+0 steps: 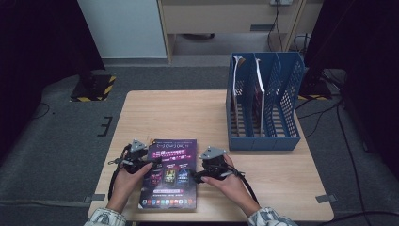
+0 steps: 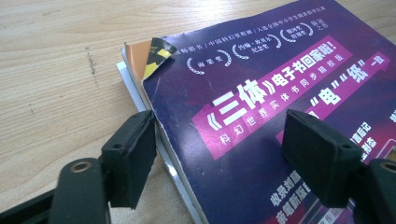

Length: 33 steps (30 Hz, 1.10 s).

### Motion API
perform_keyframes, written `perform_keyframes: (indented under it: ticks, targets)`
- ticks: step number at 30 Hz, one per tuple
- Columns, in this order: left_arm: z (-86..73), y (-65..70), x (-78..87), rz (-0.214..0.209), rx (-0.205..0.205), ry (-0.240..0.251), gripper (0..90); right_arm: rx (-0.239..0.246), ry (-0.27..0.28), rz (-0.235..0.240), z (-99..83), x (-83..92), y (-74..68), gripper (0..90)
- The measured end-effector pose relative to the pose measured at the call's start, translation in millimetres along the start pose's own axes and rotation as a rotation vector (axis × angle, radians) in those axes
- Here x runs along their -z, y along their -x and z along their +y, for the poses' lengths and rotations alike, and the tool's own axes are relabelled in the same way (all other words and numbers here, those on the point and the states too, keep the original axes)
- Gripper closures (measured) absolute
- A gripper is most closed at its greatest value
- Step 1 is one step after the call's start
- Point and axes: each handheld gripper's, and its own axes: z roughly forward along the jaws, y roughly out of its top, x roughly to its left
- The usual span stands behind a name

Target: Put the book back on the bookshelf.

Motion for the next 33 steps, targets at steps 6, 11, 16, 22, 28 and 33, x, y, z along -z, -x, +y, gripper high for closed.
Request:
perform_keyframes:
  ticks: [6, 11, 16, 22, 28, 33]
  targets:
    - [0.8, 1.9, 0.9, 0.011, -0.01, 0.003, 25.4, -0.003, -0.012, 0.012, -1.7, -1.8, -1.2, 10.3]
    - [0.5, 1.9, -0.9, 0.01, 0.011, 0.001, 24.0, -0.002, -0.02, 0.017, -2.4, -3.0, -2.0, 10.3]
    - [2.4, 2.9, 1.1, 0.024, -0.003, 0.019, 26.0, -0.002, -0.02, 0.018, -2.5, -2.9, -2.1, 10.3]
    - [1.8, 0.1, 2.1, 0.034, -0.007, 0.014, 34.4, 0.001, -0.02, 0.019, -2.7, -3.4, -2.6, 10.3]
    - [1.8, 4.0, 1.2, -0.006, -0.03, 0.014, 37.0, -0.004, -0.023, 0.027, -3.2, -4.1, -3.6, 9.8]
    - [4.0, 15.0, -2.5, -0.011, -0.074, 0.013, 36.5, -0.013, -0.032, 0.046, -3.9, -4.3, -3.0, 8.0]
